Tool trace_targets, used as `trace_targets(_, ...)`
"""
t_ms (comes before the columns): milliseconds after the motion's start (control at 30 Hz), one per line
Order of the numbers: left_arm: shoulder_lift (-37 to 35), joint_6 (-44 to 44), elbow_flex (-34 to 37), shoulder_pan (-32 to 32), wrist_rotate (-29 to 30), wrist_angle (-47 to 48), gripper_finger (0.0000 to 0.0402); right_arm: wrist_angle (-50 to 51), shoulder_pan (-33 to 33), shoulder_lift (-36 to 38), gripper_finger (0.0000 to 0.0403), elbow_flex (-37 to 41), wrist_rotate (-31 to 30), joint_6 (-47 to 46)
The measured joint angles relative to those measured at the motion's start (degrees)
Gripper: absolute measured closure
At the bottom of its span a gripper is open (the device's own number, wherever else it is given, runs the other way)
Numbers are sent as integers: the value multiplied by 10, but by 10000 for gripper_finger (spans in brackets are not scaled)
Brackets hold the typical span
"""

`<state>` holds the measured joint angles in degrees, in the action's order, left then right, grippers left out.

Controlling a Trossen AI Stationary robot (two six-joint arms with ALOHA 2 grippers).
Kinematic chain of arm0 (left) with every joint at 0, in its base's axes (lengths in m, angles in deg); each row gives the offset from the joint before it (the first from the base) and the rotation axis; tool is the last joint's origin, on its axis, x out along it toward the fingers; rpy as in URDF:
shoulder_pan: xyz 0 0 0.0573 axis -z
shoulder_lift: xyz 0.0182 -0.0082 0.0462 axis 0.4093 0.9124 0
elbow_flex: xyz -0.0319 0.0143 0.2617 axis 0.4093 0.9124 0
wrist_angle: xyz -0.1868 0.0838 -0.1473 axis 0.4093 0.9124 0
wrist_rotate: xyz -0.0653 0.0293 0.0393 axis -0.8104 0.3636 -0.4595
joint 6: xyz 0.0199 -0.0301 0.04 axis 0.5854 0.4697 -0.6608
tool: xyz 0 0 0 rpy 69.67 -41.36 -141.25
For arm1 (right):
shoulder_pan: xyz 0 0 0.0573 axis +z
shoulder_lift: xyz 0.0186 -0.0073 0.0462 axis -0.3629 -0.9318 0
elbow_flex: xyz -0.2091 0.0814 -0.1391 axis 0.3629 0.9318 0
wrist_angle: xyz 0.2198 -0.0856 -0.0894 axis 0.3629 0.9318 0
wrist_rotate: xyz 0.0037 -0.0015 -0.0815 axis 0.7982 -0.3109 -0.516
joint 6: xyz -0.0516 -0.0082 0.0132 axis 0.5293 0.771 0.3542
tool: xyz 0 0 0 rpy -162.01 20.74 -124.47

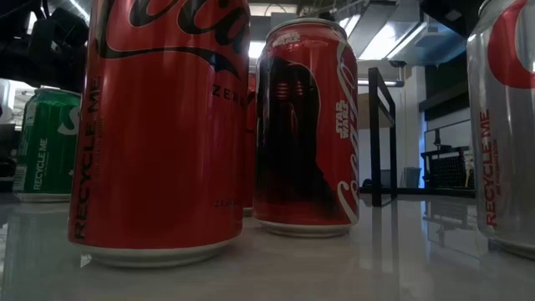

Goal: Place canned beverage on shelf
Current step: Put the right red-silver soda can on the shelf

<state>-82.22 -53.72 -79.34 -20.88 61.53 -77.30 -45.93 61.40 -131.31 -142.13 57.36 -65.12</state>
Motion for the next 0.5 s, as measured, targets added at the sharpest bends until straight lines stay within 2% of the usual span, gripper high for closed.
trace_targets(167,0,0,0,0,0,0,401,19,0,0,100,-28,-13,0)
trace_targets(367,0,0,0,0,0,0,401,111,-8,0,116,-99,-13,-1)
trace_targets(500,0,0,0,0,0,0,401,171,-25,0,114,-173,-10,-1)
